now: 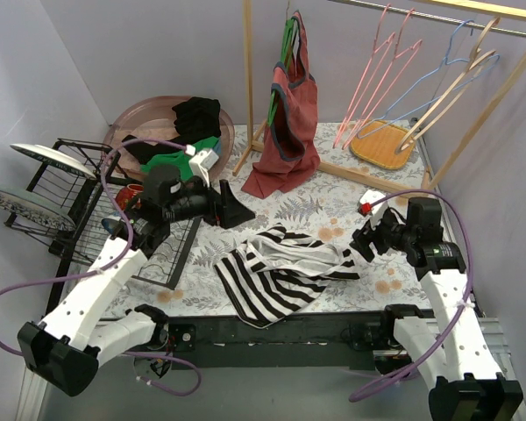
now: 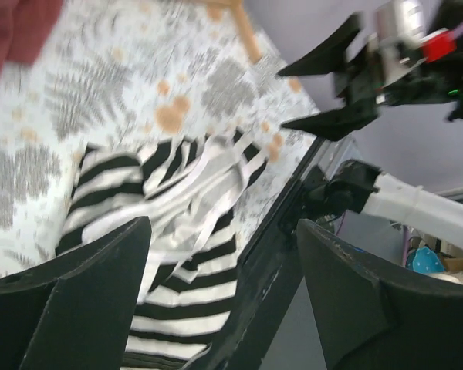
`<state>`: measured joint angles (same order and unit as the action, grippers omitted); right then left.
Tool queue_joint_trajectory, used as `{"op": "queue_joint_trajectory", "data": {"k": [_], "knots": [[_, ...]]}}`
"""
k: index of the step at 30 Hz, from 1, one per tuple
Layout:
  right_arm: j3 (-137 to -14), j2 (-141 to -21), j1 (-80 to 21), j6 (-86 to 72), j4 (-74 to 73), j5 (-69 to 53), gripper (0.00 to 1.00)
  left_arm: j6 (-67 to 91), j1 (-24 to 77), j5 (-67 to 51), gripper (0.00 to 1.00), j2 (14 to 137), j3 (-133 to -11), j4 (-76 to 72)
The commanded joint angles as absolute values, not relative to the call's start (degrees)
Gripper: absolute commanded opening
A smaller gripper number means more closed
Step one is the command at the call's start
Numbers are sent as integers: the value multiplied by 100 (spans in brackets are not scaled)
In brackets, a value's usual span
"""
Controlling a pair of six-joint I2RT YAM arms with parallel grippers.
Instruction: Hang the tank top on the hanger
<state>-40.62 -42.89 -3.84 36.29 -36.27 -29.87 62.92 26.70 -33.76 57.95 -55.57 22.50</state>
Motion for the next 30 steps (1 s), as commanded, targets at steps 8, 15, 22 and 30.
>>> {"op": "queue_joint_trajectory", "data": {"k": [8, 15, 22, 30], "knots": [[-3850, -4588, 509, 3481, -2874, -5238, 81, 6635, 3277, -3192, 75, 7601, -8828, 1854], [-3701, -4465, 659, 3542, -2892, -5519, 81, 6382, 3981, -1680, 68, 9543, -11236, 2329], [-3647, -4307, 782, 3533, -2848, -5511, 81, 6320, 4367, -1091, 58, 11310, -13323, 2601], [-3639, -4175, 932, 3533, -2892, -5660, 82, 5889, 4684, 140, 50, 11751, -13421, 2136]]}}
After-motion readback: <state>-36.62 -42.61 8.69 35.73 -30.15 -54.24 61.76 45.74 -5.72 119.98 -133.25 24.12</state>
